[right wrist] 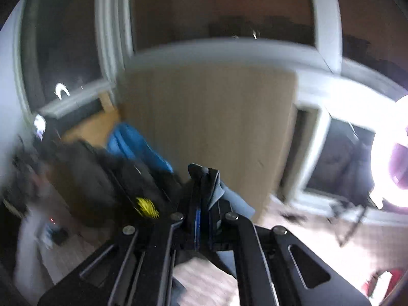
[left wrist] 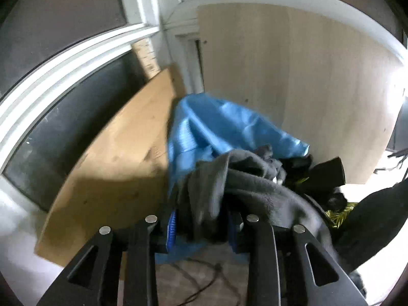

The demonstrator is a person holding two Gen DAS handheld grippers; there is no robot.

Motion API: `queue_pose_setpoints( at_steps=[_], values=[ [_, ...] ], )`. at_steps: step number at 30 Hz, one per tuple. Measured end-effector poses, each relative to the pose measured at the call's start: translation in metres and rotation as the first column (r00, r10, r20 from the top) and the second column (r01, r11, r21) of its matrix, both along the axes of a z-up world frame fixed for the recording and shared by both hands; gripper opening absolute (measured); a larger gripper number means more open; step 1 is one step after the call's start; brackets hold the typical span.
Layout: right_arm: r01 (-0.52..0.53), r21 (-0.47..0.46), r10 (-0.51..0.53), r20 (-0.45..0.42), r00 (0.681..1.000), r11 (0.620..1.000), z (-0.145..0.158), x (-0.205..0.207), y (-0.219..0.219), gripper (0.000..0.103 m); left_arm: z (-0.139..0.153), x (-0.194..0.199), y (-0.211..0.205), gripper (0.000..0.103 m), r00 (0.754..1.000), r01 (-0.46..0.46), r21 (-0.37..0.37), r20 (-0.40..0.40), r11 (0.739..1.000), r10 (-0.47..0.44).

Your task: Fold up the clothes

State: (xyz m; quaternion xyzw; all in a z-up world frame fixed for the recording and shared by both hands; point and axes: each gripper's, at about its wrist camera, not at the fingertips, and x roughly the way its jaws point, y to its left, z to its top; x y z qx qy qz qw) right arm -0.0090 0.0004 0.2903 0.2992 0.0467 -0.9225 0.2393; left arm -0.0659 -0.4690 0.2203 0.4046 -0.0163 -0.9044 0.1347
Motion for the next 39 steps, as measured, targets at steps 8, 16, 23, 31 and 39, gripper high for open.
queue_pose_setpoints(
  at_steps=[8, 16, 23, 31, 39],
  values=[
    [0.247, 0.012, -0.245, 0.180, 0.953, 0.969, -0.080, 0.029, 0.128, 0.004, -0.089, 0.094, 0.029, 0.049, 0.974, 0.131, -0.146, 0.204, 0.981, -0.100],
    [0.490, 0.067, -0.493, 0.206, 0.846, 0.869, -0.103, 0.070, 0.206, 0.004, -0.111, 0.124, 0.061, 0.058, 0.959, 0.203, 0.167, 0.164, 0.965, -0.230],
    [0.350, 0.280, -0.433, 0.341, 0.835, 0.894, -0.132, 0.052, 0.163, 0.019, -0.177, 0.073, 0.159, 0.064, 0.874, 0.328, 0.322, 0.254, 0.888, -0.415],
    [-0.094, 0.277, -0.006, 0.341, 0.940, 0.956, -0.169, 0.028, 0.025, 0.077, -0.222, 0.029, 0.189, 0.019, 0.869, 0.304, 0.416, 0.248, 0.857, -0.429],
    [-0.329, 0.337, 0.132, 0.493, 0.860, 0.882, -0.270, -0.011, -0.068, 0.015, -0.156, 0.047, 0.137, 0.010, 0.918, 0.315, 0.532, 0.038, 0.786, -0.394]
  ],
)
